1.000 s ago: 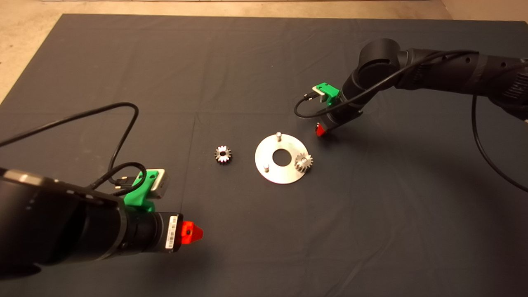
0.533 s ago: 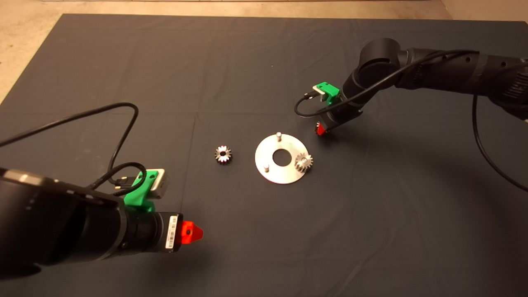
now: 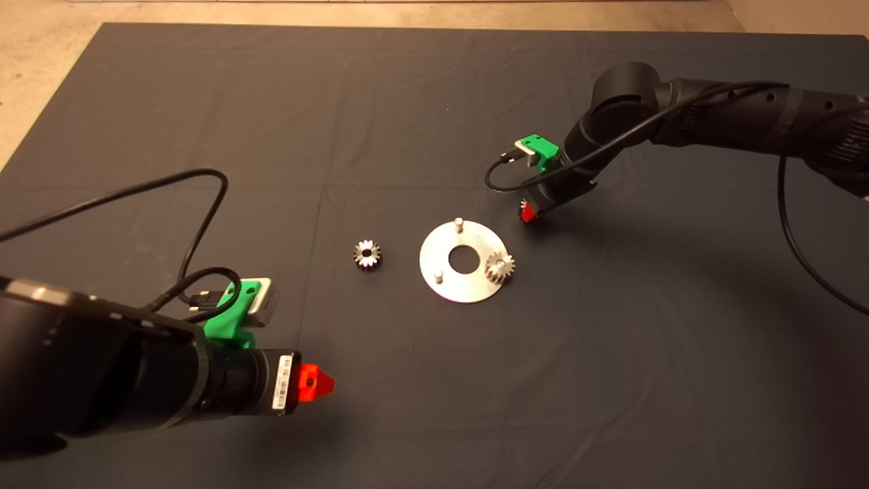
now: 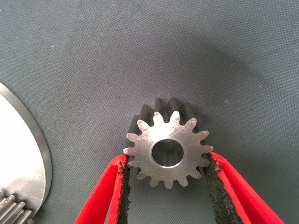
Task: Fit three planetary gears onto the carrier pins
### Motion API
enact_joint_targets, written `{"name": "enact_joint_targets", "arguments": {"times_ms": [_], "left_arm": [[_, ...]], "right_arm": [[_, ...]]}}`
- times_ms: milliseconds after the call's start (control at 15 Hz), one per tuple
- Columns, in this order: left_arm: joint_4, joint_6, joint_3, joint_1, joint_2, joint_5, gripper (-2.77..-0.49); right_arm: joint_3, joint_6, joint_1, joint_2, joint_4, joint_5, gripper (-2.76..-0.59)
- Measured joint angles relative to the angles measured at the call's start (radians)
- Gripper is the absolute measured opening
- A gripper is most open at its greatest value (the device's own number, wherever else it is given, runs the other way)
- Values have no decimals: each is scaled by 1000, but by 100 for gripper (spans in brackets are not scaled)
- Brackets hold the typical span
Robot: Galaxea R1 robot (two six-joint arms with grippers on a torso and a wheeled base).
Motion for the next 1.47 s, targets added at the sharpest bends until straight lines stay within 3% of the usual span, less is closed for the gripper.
{"name": "enact_joint_targets", "arguments": {"times_ms": [933,1133,1200,1333,1467], "left_arm": [[0,0,0,0,0,0,-51],[0,0,0,0,0,0,-51],[0,0,0,0,0,0,-51],[0,0,0,0,0,0,-51],[0,0,0,0,0,0,-51]], "right_arm": [[3,0,2,0,0,-2,-247],[23,0,3,-1,3,-8,-247],[36,1,7,0,3,-8,-257],[58,1,36,0,5,-9,-257],[88,6,93,0,18,-9,-257]]}}
